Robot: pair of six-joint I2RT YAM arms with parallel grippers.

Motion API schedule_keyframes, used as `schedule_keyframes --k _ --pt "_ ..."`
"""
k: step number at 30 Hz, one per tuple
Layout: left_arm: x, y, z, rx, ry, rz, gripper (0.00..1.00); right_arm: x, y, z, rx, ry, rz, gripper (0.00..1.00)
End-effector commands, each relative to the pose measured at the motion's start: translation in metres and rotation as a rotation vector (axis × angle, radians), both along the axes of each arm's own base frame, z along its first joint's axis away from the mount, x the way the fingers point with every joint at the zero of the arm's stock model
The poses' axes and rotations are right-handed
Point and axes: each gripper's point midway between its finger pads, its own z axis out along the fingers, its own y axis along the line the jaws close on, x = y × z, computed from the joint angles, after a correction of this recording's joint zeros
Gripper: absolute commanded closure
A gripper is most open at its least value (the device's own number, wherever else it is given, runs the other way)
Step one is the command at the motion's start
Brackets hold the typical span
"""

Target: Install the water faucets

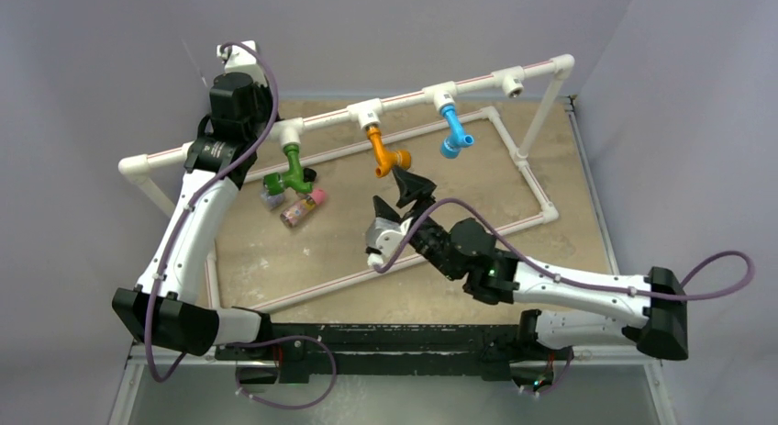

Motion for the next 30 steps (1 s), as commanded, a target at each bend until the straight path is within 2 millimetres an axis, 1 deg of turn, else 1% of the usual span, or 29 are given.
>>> schedule_keyframes --k 1,2,3,6,7,10,13,15,17,18,20,23,27,30 --pt "-0.023 -0.022 -0.035 -0.013 0.163 -0.113 0.94 0.014 -0.020 0.039 0.070 -0.199 -0.195 0.25" --pt "-0.022 -0.021 -0.036 -0.010 0.165 -0.111 0.94 0.018 -0.020 0.037 0.064 -0.216 -0.234 0.25" --pt "-0.022 -0.021 -0.036 -0.009 0.166 -0.112 0.94 0.019 -0.021 0.040 0.081 -0.227 -0.254 0.26" --pt "-0.022 -0.021 -0.038 -0.003 0.166 -0.110 0.93 0.028 -0.022 0.039 0.087 -0.261 -0.343 0.27" --pt "-0.022 -0.021 -0.038 -0.002 0.166 -0.110 0.93 0.029 -0.022 0.039 0.088 -0.261 -0.353 0.27" --pt "-0.022 -0.021 -0.038 -0.001 0.164 -0.111 0.93 0.033 -0.012 0.037 0.073 -0.260 -0.351 0.28" --pt "-0.021 -0.022 -0.038 -0.004 0.164 -0.117 0.93 0.040 -0.011 0.038 0.099 -0.246 -0.366 0.31" --pt "-0.021 -0.023 -0.038 -0.006 0.166 -0.122 0.93 0.047 -0.012 0.041 0.129 -0.224 -0.373 0.35" --pt "-0.022 -0.023 -0.038 -0.006 0.166 -0.123 0.93 0.054 -0.014 0.042 0.159 -0.197 -0.381 0.41" --pt "-0.022 -0.023 -0.039 -0.005 0.167 -0.121 0.93 0.055 -0.014 0.042 0.167 -0.191 -0.381 0.43" --pt "-0.022 -0.023 -0.039 -0.004 0.166 -0.121 0.93 0.057 -0.013 0.042 0.180 -0.177 -0.372 0.50" --pt "-0.022 -0.022 -0.041 -0.003 0.169 -0.121 0.93 0.061 -0.012 0.042 0.196 -0.155 -0.381 0.69" --pt "-0.022 -0.023 -0.041 -0.004 0.169 -0.122 0.93 0.065 -0.016 0.045 0.261 -0.099 -0.397 1.00" --pt "-0.021 -0.023 -0.041 -0.004 0.168 -0.124 0.93 0.067 -0.018 0.049 0.368 -0.023 -0.398 1.00"
